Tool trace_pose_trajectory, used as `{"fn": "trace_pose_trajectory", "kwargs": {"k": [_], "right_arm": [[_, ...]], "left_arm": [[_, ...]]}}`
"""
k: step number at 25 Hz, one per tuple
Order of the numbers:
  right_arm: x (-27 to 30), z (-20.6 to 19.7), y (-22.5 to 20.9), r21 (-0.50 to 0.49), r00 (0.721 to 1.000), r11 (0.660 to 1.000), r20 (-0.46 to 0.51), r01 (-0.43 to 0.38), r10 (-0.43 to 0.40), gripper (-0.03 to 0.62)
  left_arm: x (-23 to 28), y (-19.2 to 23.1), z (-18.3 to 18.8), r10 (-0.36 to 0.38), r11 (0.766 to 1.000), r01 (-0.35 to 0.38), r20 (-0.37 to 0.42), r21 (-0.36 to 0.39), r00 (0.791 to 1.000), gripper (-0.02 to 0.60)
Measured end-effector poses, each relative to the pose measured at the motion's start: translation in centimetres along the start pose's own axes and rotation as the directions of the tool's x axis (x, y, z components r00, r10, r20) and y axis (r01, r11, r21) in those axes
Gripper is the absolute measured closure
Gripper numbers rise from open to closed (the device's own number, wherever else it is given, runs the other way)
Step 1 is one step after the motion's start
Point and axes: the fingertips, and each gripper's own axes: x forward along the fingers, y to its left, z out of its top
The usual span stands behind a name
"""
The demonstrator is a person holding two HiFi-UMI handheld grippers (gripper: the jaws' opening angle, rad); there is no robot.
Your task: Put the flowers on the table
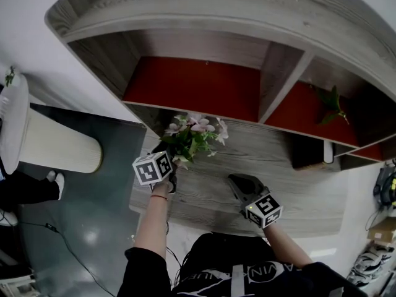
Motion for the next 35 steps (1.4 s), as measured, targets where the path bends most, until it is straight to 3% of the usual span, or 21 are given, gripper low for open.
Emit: {"fn": "trace_pose_trajectory", "kwargs": {"k": [12, 18, 23, 35], "right_arm": [[-0.7, -0.1, -0.5, 0.003, 1.0, 1.0, -0.005, 0.007, -0.007, 0.583], [-0.7, -0.1, -0.3, 0.005, 1.0, 1.0, -0.008, 0.001, -0.001, 0.583], [-0.5, 0.1, 0.5, -0.009, 1.0, 1.0, -0.002, -0.015, 0.015, 0.583], [-0.5, 2.0, 2.8, -0.035, 0.998, 0.998, 0.039, -0.043, 0.044, 0.583]], "left_arm": [[0.4, 0.1, 0.5, 0.009, 1.0, -0.009, 0.057, -0.008, 0.998, 0.506], [-0.5, -0.5, 1.3, 0.012, 0.999, -0.016, 0.093, 0.042, 0.996, 0.46], [-2.1, -0.1, 1.4, 0.026, 0.999, -0.03, 0.116, 0.033, 0.993, 0.442], [-8.1, 1.0, 1.2, 0.03, 0.999, -0.033, 0.22, 0.01, 0.975, 0.572]]}}
